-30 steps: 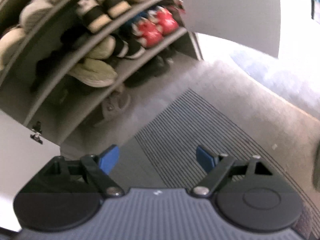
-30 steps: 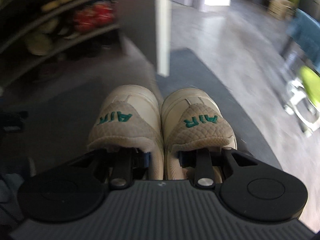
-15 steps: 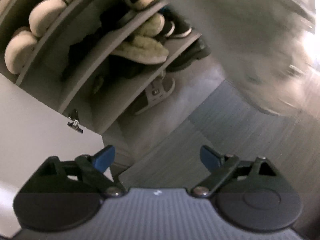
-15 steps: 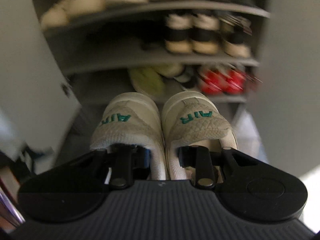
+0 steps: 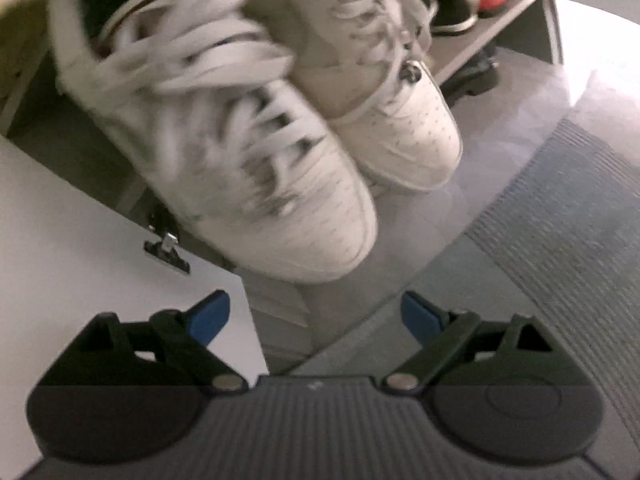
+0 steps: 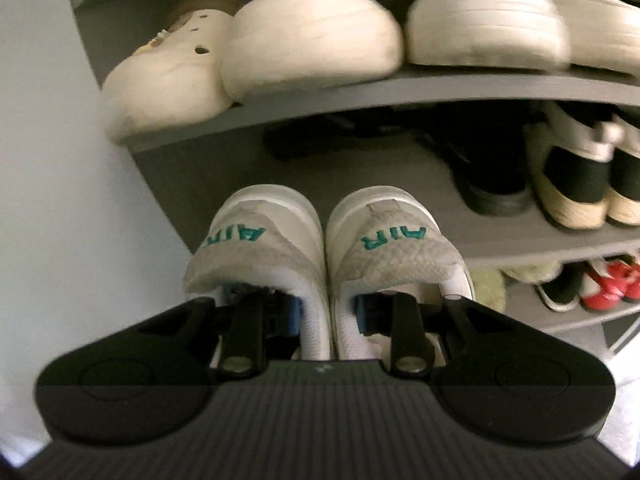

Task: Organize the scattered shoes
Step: 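Lift the white AIR sneakers and carry them into the cabinet with the right gripper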

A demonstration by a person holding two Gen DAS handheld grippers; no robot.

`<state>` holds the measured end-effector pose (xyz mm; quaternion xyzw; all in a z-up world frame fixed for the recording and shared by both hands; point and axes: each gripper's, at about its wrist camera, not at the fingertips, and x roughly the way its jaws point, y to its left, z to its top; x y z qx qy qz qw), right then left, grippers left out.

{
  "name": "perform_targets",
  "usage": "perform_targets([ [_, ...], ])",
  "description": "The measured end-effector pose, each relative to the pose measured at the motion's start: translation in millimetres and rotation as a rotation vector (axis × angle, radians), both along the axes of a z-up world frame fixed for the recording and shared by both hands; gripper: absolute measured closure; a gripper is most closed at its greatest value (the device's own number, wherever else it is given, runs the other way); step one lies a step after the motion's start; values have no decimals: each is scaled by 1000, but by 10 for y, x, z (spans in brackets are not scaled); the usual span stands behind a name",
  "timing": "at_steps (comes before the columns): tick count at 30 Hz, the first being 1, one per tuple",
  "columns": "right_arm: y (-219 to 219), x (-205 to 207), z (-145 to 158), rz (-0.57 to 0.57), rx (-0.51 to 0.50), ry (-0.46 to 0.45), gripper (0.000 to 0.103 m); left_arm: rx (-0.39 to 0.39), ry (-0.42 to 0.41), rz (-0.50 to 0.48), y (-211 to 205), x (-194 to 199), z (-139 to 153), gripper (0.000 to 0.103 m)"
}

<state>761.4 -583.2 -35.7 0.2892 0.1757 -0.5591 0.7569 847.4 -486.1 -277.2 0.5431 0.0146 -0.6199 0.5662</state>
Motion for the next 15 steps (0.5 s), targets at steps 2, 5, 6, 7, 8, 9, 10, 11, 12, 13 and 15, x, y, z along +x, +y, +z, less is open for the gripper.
perform_targets([
  [2,-164,128,5,-5,-13,5,74,3,-19,36,-169,15,-75,9],
  [5,-369,283,-12,-24,-28,18,74,40,-7,80,-386,40,-202,9],
  [6,-442,346,-26,-31,-36,22,75,45,-10,88,-447,41,-244,9],
  [7,-491,403,-43,-37,-47,29,75,54,-12,104,-505,39,-287,9],
  [8,-519,442,-57,-42,-58,35,75,65,-10,121,-534,39,-312,9],
  [9,-540,471,-70,-47,-66,39,75,98,1,159,-577,43,-342,9],
  [10,-564,498,-83,-64,-82,38,75,139,22,191,-612,47,-362,9],
  [11,-606,512,-92,-83,-94,27,75,162,38,202,-616,55,-372,9],
  [12,-655,523,-101,-90,-102,26,75,168,52,202,-620,43,-372,9],
  [13,-703,537,-110,-92,-111,31,74,171,66,200,-630,19,-368,9],
  [15,-802,553,-138,-89,-123,39,74,160,93,185,-603,-31,-349,9],
])
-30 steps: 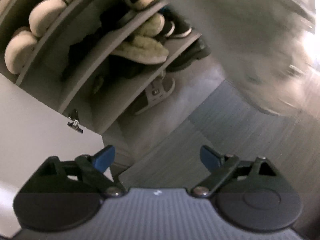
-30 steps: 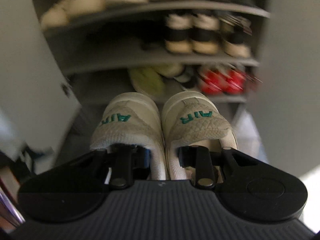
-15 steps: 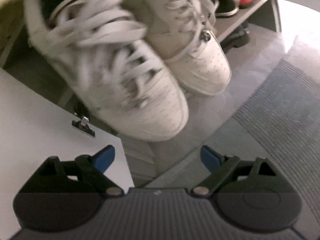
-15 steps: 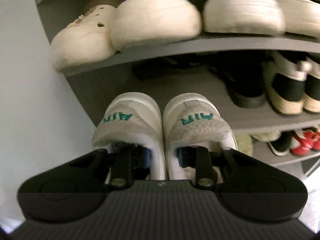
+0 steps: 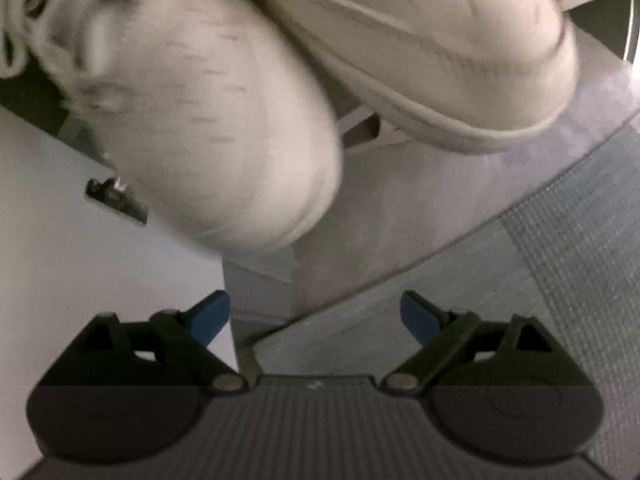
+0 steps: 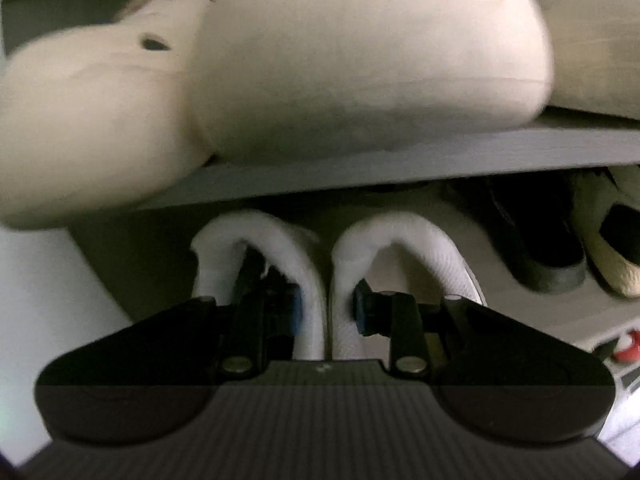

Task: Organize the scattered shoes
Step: 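Lift the white AIR sneakers and carry them into the cabinet with the right gripper, then lower the sneakers onto a lower shelf, push them in, open the right gripper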

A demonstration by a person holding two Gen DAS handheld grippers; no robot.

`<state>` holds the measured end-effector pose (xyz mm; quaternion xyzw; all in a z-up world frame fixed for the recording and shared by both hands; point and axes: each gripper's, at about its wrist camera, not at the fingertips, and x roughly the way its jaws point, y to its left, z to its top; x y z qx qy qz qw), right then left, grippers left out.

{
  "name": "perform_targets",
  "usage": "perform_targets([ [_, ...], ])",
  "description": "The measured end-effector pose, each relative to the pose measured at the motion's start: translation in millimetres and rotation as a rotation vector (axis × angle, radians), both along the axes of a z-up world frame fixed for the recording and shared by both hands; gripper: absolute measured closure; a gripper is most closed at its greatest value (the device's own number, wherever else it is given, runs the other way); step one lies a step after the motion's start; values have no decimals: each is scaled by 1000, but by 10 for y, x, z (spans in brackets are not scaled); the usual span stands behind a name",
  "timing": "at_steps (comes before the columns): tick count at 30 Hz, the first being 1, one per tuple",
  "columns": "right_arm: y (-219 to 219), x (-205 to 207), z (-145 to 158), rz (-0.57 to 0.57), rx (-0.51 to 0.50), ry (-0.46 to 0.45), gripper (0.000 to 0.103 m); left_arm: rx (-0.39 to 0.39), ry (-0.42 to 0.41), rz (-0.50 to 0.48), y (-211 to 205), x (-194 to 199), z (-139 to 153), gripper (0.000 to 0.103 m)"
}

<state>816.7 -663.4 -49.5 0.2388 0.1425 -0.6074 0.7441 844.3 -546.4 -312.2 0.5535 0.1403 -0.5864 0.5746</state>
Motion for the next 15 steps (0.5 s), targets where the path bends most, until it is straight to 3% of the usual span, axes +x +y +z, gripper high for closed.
perform_targets([
  [3,-150,9,-28,5,6,3,73,-30,44,13,-23,-58,54,8],
  [10,-159,59,-9,-15,7,-1,72,-54,232,231,-180,-55,152,8],
  [15,-128,109,14,-15,0,4,71,-64,276,204,-51,-201,212,9],
])
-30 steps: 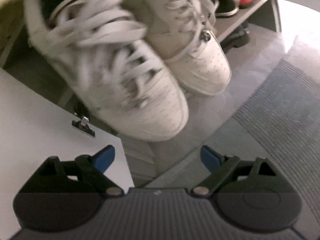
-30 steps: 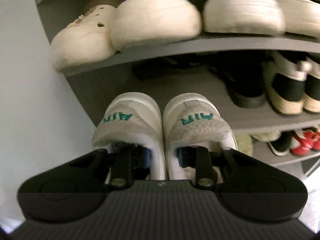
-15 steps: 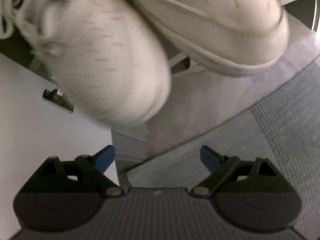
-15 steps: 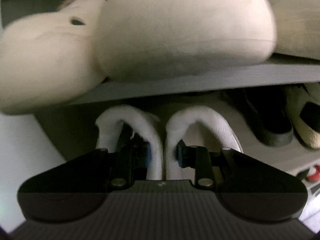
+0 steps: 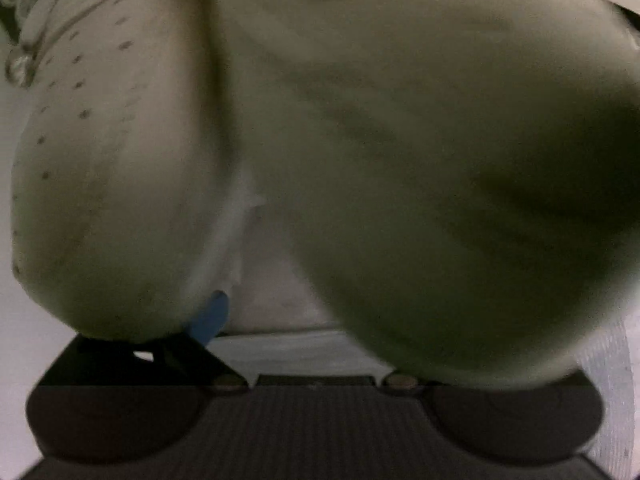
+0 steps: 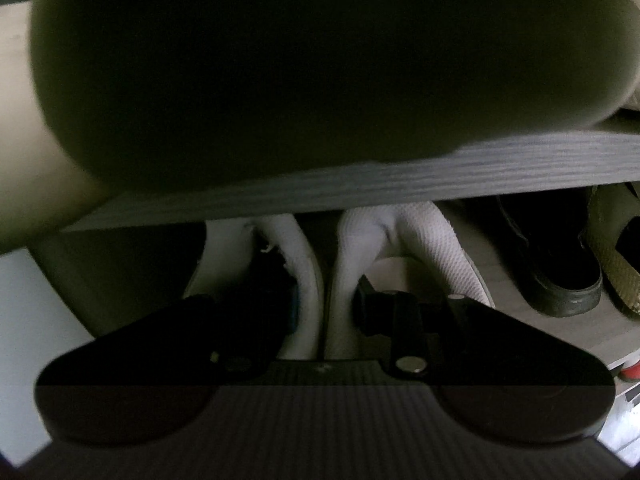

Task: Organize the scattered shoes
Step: 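Lower the sneakers onto a lower shelf, push them in, open the right gripper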

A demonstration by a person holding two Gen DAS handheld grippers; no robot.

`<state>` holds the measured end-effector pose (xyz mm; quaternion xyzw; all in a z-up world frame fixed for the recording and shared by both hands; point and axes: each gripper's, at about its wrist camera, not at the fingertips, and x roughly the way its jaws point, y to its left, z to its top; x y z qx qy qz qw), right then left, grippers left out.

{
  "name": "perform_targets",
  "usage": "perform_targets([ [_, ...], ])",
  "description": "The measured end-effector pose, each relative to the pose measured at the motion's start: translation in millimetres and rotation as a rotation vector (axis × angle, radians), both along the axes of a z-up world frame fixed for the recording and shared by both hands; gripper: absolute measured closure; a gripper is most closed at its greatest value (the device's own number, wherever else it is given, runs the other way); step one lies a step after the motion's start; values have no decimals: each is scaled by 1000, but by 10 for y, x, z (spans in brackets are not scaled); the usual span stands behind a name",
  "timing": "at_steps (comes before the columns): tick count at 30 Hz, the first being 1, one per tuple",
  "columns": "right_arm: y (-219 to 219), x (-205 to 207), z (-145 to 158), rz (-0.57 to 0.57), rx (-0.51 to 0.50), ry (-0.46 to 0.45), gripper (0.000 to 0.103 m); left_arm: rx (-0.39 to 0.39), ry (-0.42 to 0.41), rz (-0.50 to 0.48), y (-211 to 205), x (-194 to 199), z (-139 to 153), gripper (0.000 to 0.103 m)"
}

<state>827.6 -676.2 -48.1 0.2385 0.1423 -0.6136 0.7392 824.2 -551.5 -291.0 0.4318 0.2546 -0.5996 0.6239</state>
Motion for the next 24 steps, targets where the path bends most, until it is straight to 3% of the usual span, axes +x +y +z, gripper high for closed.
perform_targets([
  [3,16,31,20,-5,3,-1,71,-39,38,-23,142,-45,89,12],
  [6,46,59,40,-2,0,3,69,-59,97,56,168,57,231,18],
  [9,62,23,51,5,-3,-26,67,-47,104,75,196,95,292,20],
  [17,152,88,113,50,-8,1,64,-67,116,54,416,127,441,25],
  [18,173,104,129,53,-12,11,61,-75,120,53,450,130,467,25],
  [20,253,150,173,56,-37,44,42,-92,117,44,518,127,520,25],
  [21,321,181,202,55,-63,68,18,-101,107,35,552,118,547,25],
  [22,388,213,231,54,-90,91,10,-109,96,26,586,109,573,25],
  [24,502,262,295,85,-121,112,9,-119,84,4,576,148,616,25],
])
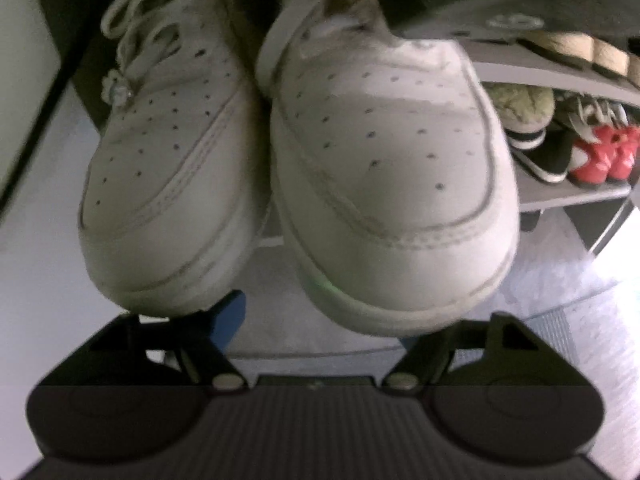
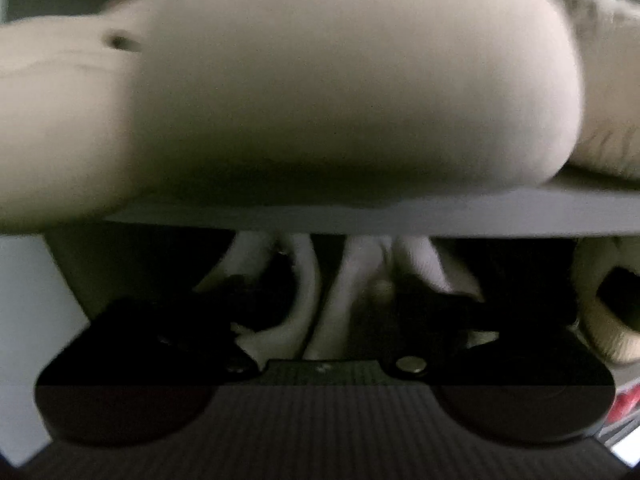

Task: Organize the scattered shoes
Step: 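Lower the sneakers onto a lower shelf, push them in, open the right gripper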

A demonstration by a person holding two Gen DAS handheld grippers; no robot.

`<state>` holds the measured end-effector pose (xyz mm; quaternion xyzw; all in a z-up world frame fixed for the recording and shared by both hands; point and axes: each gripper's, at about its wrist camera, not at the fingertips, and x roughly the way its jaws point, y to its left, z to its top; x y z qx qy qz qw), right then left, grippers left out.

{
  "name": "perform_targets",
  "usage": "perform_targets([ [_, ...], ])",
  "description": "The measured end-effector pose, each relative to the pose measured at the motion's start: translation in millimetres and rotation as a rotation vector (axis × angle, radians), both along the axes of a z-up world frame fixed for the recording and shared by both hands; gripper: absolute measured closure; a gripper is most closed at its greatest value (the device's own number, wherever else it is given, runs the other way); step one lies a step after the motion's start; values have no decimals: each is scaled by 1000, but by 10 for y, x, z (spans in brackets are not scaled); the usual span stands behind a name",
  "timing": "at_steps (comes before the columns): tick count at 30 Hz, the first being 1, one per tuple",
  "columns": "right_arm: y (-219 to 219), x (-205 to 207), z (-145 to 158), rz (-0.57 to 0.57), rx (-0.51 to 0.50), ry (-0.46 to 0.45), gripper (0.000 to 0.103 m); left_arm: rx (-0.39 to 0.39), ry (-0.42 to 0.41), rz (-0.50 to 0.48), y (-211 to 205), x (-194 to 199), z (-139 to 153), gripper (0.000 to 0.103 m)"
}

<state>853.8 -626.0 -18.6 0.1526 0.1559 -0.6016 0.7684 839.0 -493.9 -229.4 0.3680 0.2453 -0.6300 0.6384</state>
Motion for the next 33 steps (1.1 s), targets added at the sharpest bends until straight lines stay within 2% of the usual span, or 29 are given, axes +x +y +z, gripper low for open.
perform_targets([
  [7,341,43,195,117,-27,51,9,-64,-63,-82,112,78,102,25],
  [9,548,5,266,132,-29,63,9,-66,-56,-95,-209,136,133,25],
  [11,710,-41,319,134,-25,65,9,-55,-48,-98,-303,164,210,24],
  [13,899,-152,389,116,-28,64,9,-52,-48,-108,-376,151,202,25],
  [15,910,-505,436,84,-13,41,9,-48,-45,-116,-432,107,158,26],
  [16,907,-728,427,59,30,6,9,-48,-46,-121,-440,101,151,26],
  [18,716,-1164,198,32,114,-96,9,-52,-50,-132,-443,100,147,26],
  [19,710,-1408,67,16,176,-203,9,-51,-52,-138,-453,94,144,26],
  [20,770,-1666,-120,-9,273,-366,9,-49,-53,-144,-470,86,139,26],
  [21,821,-1802,-330,-31,360,-478,9,-48,-54,-147,-485,76,132,26],
  [23,913,-1837,-660,-60,487,-619,9,-46,-56,-152,-476,92,142,26],
  [26,993,-1867,-1027,-110,588,-842,9,-44,-52,-159,-488,111,165,26],
  [29,902,-1837,-1388,-154,688,-1001,9,-56,-69,-183,-483,102,195,27],
  [30,857,-1816,-1462,-157,691,-1043,9,-56,-70,-195,-487,102,208,27],
  [31,813,-1800,-1505,-156,681,-1075,20,-59,-68,-202,-495,103,223,27],
  [33,743,-1765,-1441,-152,645,-1088,22,-74,-63,-203,-528,111,267,28],
])
